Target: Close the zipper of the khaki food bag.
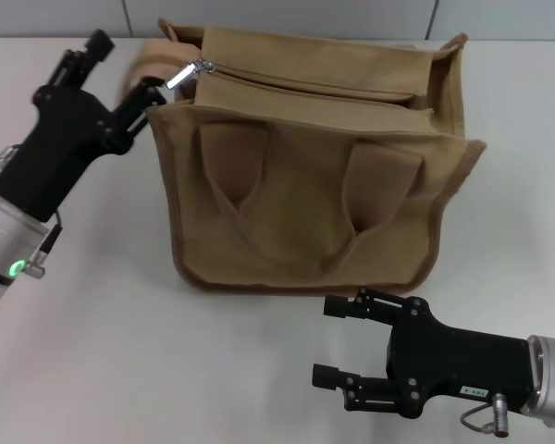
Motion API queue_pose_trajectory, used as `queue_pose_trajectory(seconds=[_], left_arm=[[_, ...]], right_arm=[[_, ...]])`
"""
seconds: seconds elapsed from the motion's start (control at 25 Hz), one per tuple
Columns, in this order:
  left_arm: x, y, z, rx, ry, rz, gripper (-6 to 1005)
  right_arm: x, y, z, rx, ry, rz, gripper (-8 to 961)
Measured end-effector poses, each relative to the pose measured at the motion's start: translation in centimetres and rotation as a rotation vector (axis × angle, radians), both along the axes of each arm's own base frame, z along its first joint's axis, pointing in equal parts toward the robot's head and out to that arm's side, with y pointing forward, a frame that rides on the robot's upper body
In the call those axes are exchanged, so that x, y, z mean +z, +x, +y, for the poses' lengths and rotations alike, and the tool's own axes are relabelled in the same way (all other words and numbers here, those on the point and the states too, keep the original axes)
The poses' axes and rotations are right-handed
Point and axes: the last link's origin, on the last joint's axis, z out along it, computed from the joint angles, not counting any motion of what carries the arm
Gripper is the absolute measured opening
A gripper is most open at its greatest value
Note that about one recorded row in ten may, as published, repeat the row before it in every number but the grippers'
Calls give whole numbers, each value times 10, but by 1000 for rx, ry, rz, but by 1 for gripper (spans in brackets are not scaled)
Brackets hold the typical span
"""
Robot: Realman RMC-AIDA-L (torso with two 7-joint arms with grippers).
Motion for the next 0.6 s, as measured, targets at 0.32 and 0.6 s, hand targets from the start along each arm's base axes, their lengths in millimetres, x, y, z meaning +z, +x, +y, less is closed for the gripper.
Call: queue_pose_trajectory(seconds=[0.32,0.6], left_arm=[[2,-1,-2,5,-10,-33,805],[2,0,-1,4,-6,-35,793]], right_arm=[[1,-3,3,3,-1,11,787],[15,-8,2,-9,-16,102,787]])
